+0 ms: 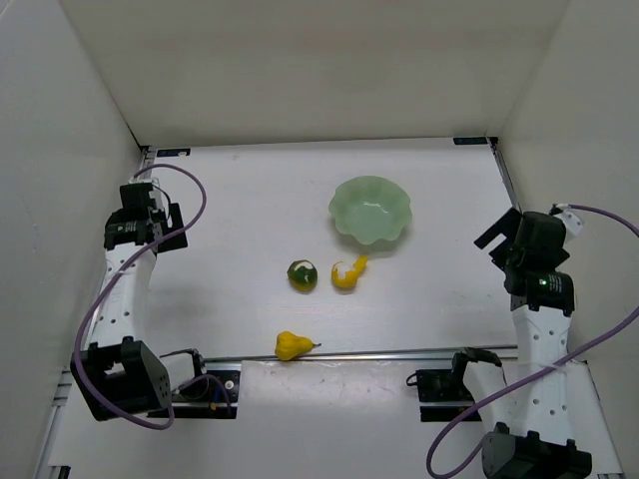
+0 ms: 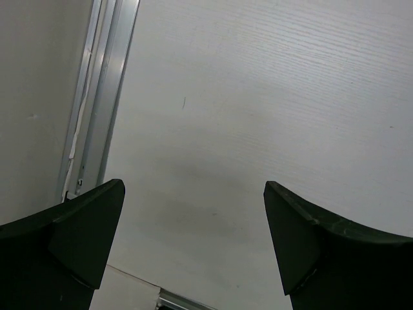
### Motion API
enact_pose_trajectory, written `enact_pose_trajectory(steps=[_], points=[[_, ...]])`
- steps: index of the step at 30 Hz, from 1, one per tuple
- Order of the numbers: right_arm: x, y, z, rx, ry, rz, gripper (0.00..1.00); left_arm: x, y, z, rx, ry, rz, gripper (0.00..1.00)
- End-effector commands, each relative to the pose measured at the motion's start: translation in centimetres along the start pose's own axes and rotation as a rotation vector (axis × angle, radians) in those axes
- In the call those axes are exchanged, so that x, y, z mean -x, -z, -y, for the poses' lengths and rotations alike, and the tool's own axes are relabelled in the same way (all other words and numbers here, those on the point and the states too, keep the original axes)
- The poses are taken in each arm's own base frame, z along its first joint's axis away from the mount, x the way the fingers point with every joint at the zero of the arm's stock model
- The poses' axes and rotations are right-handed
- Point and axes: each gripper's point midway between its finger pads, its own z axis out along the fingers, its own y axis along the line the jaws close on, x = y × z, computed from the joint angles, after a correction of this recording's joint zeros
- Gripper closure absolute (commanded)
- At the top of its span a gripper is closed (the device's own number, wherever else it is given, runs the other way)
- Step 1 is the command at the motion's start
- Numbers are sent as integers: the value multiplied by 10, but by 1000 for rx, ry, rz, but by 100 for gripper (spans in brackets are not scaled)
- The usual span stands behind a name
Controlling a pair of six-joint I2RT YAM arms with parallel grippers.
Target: Place and organize the fake fruits in the fruit bowl
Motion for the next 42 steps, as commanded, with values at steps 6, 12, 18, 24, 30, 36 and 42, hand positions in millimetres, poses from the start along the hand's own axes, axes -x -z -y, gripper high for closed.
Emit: enact_pose_trajectory(steps=[6,12,18,24,30,36,42], points=[[-45,15,-118,442,565,-150,0,3,11,20,-115,-117,64,0],[-143,61,-225,729,1082,-223,0,-7,14,37,-164,-186,49,0],[-248,66,-266,838,1362,-355,0,-18,14,39,-171,-208,22,0],[-304,24,-242,740,1446,-549,0,-24,16,35,-160,-219,16,0],[-317,3,-227,620,1437,-568,2,-28,15,39,-164,-257,11,0],[-310,12,-233,623,1377,-572,52,-29,15,48,-167,-327,2,0],[-236,29,-261,687,1093,-500,67,-34,33,70,-236,-501,-7,0]])
